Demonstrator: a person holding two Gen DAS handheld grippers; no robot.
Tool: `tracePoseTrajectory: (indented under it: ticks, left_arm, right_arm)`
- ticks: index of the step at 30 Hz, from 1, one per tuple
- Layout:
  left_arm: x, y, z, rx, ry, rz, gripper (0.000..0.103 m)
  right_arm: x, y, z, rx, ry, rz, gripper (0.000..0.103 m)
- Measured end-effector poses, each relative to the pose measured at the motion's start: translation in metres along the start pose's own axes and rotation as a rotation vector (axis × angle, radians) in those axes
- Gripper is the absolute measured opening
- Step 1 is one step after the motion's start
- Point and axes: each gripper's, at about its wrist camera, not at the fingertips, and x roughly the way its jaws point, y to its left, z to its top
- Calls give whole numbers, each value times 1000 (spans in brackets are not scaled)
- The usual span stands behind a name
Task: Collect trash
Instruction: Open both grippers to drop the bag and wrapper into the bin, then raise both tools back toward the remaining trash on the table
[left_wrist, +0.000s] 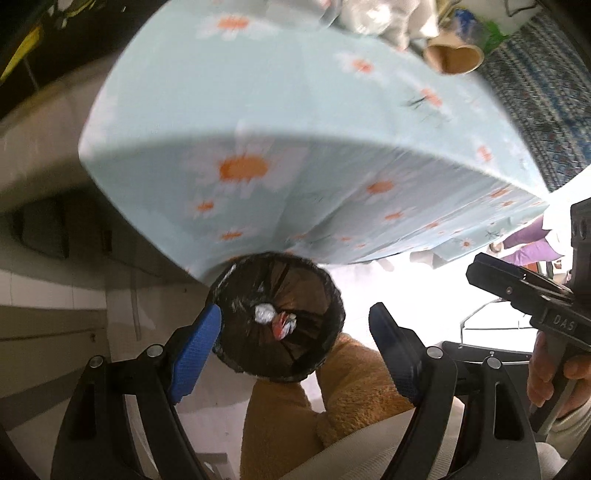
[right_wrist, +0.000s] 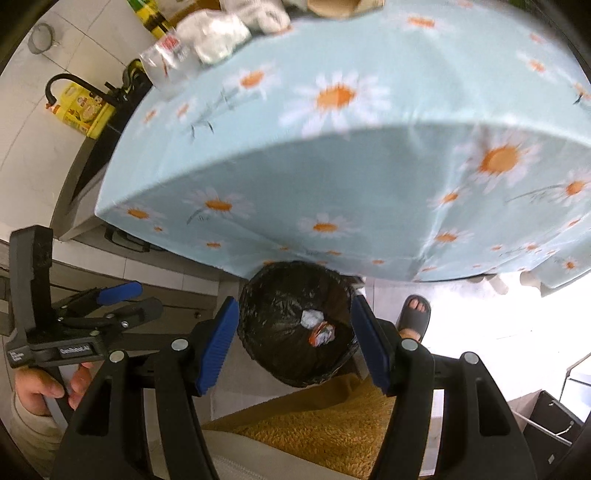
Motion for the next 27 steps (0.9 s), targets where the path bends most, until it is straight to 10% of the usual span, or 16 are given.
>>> tracePoseTrajectory:
  ticks: [27]
  left_arm:
    - [-87,-42,101,57,-252,50,80]
  right_arm:
    - [-116,-23,98,-89,-287,-43,68]
